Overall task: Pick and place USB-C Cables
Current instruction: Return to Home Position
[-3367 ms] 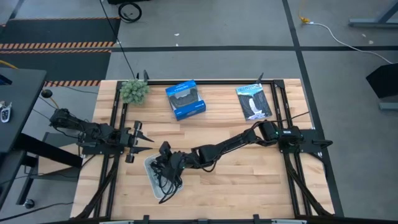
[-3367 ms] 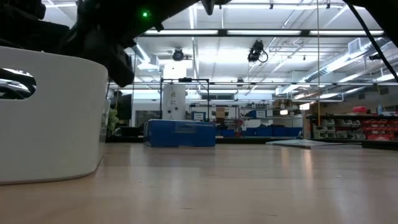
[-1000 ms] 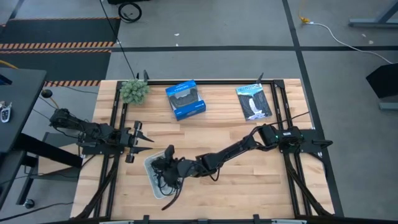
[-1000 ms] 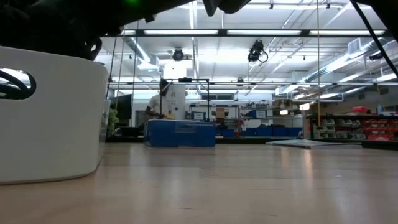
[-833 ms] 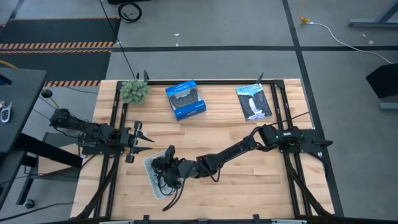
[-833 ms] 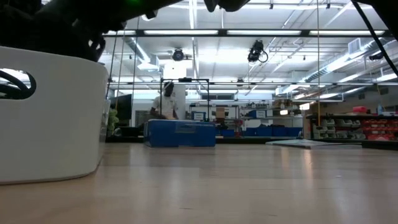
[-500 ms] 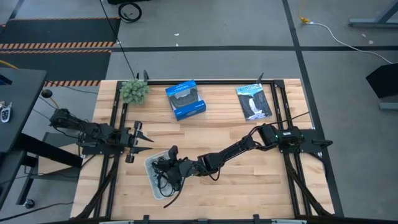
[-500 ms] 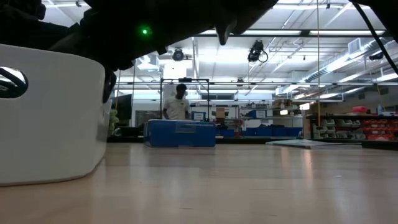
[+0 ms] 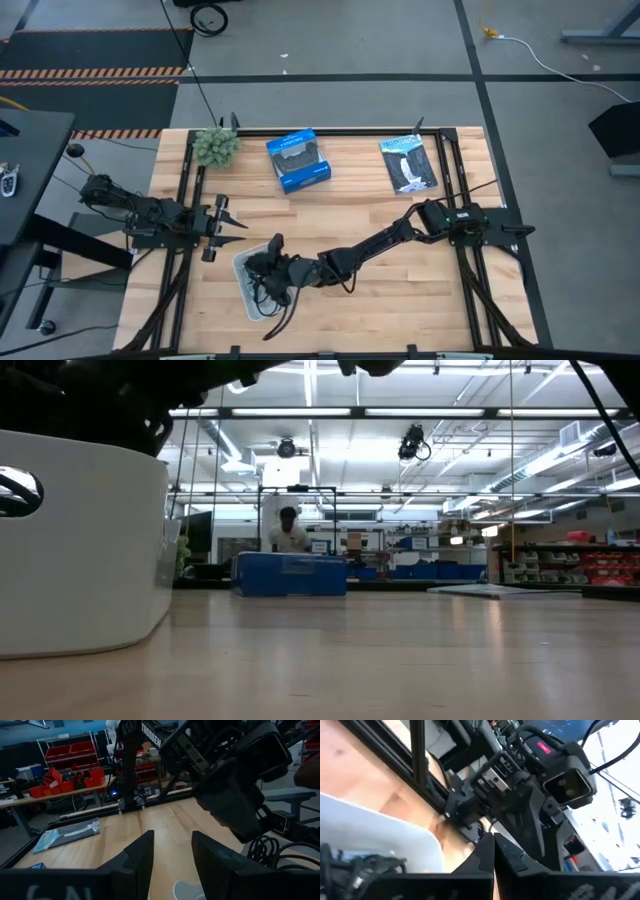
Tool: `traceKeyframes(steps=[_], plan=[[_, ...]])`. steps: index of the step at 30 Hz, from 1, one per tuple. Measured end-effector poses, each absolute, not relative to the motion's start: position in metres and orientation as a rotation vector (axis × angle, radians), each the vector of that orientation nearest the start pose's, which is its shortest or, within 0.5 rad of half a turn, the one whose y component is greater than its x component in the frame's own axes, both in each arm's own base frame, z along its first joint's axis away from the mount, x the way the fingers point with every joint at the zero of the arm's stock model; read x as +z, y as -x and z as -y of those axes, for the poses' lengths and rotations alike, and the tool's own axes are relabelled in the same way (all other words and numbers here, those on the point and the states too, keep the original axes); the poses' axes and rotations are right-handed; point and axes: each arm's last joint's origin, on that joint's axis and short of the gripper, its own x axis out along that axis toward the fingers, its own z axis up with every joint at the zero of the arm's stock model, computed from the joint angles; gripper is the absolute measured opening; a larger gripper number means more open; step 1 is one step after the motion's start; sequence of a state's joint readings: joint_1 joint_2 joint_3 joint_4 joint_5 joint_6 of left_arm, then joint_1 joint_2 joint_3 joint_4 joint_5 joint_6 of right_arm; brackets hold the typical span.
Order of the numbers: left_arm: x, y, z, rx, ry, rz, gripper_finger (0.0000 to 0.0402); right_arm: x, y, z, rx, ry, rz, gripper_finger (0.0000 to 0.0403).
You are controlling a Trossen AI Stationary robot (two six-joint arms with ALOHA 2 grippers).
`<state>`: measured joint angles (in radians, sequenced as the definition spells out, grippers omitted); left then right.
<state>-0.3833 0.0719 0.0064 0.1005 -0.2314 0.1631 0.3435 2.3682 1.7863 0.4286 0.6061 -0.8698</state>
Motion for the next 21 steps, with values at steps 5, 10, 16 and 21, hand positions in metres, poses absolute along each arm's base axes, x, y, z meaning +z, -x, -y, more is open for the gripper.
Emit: traceKeyframes(steps=[5,10,16,21], plan=[[0.17,-0.096,0.032,-0.149,-0.152,0.047,0.0142,0.206,-0.507,-0.161,-0.237,0.966,-0.292,0.0003],[0.17,-0.096,0.032,-0.149,-0.152,0.048,0.0142,0.231,-0.494,-0.154,-0.216,0.929,-0.379,0.0002],[0.17,-0.096,0.032,-0.148,-0.152,0.048,0.0142,0.269,-0.468,-0.145,-0.204,0.816,-0.488,0.0002],[0.17,-0.096,0.032,-0.149,-0.152,0.048,0.0142,0.296,-0.441,-0.136,-0.145,0.634,-0.568,0.0002]])
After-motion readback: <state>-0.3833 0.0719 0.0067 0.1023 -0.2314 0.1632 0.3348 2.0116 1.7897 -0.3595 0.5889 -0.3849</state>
